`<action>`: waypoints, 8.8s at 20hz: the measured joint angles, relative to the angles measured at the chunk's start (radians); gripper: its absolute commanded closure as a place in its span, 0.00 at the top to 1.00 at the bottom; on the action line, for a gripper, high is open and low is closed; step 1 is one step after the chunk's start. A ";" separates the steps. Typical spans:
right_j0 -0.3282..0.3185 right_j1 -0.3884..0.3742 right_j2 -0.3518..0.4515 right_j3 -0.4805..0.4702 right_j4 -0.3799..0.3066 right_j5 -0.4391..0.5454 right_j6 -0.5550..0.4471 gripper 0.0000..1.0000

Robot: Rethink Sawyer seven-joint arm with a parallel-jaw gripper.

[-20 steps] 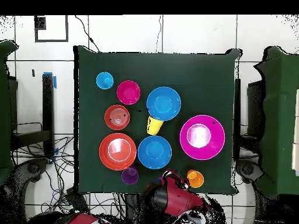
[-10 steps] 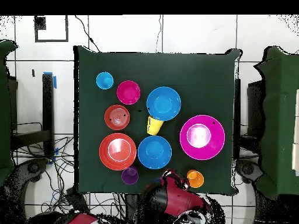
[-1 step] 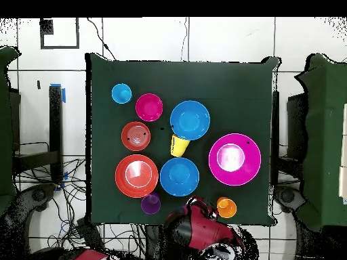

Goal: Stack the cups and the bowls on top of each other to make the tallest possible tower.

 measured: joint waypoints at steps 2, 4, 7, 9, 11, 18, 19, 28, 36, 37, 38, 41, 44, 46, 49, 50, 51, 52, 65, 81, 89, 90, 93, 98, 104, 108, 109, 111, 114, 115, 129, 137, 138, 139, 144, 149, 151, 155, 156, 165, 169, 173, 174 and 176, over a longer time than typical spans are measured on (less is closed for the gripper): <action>0.004 0.000 0.000 0.000 0.000 0.000 0.000 1.00; 0.007 0.000 0.000 0.000 0.000 0.000 0.000 1.00; 0.011 0.000 0.000 0.000 0.000 0.000 0.000 1.00; 0.015 0.000 0.000 0.000 0.000 0.000 0.000 1.00; 0.023 0.000 -0.001 0.000 0.000 0.000 0.000 1.00; 0.038 -0.011 -0.010 0.000 0.000 0.000 0.000 1.00; 0.037 -0.015 -0.010 0.000 0.000 0.000 0.000 1.00; 0.038 -0.022 -0.010 0.000 0.000 0.000 0.000 1.00; 0.040 -0.022 -0.011 0.000 0.000 0.000 0.000 1.00; 0.041 -0.022 -0.012 0.000 0.000 0.000 0.000 1.00; 0.044 -0.022 -0.013 0.000 0.000 0.000 0.000 1.00; 0.054 -0.022 -0.019 0.000 0.000 0.000 0.000 1.00; 0.076 -0.022 -0.033 0.000 0.000 0.000 0.000 1.00; 0.085 -0.022 -0.040 0.000 0.000 0.000 0.000 1.00; 0.089 -0.022 -0.046 0.000 0.000 0.000 0.000 1.00; 0.089 -0.022 -0.046 0.000 0.000 0.000 0.000 1.00; 0.088 -0.022 -0.046 0.000 0.000 0.000 0.000 1.00; 0.089 -0.022 -0.046 0.000 0.000 0.000 0.000 1.00; 0.088 -0.022 -0.046 -0.002 0.000 0.000 0.000 1.00; 0.076 -0.022 -0.046 -0.003 0.000 0.000 0.000 1.00; 0.047 -0.022 -0.046 -0.011 0.000 0.000 0.000 1.00; 0.043 -0.022 -0.045 -0.012 0.000 0.000 0.000 1.00; 0.026 -0.019 -0.041 -0.016 0.000 0.000 0.000 1.00; 0.002 -0.002 -0.039 -0.027 0.000 0.000 0.000 1.00; 0.001 0.031 -0.038 -0.039 0.000 0.000 0.000 1.00; 0.001 0.037 -0.036 -0.041 0.000 0.000 0.000 1.00; 0.001 0.037 -0.036 -0.041 0.000 0.000 0.000 1.00; 0.001 0.037 -0.036 -0.042 0.000 0.000 0.000 1.00; 0.002 0.037 -0.036 -0.046 0.000 0.000 0.000 1.00; 0.002 0.037 -0.036 -0.047 0.000 0.000 0.000 1.00; 0.020 0.056 -0.035 -0.058 0.000 0.000 0.000 1.00; 0.021 0.055 -0.033 -0.061 -0.004 0.000 0.000 1.00; 0.020 0.055 -0.031 -0.063 -0.006 0.000 0.000 1.00; 0.018 0.055 -0.030 -0.064 -0.008 0.000 0.000 1.00; -0.006 0.056 -0.004 -0.080 -0.053 0.000 0.000 1.00; -0.033 0.056 0.029 -0.099 -0.109 0.000 0.000 1.00; -0.040 0.056 0.036 -0.105 -0.123 0.000 0.000 1.00; -0.062 0.056 0.056 -0.120 -0.158 0.000 0.000 1.00; -0.067 0.055 0.060 -0.122 -0.166 0.000 0.000 1.00; -0.099 0.051 0.085 -0.140 -0.212 0.000 0.000 1.00; -0.097 0.039 0.085 -0.140 -0.220 0.003 0.000 1.00; -0.086 0.018 0.085 -0.140 -0.220 0.028 0.000 1.00; -0.076 0.002 0.085 -0.140 -0.220 0.055 0.000 1.00; -0.068 -0.016 0.085 -0.140 -0.220 0.086 0.000 1.00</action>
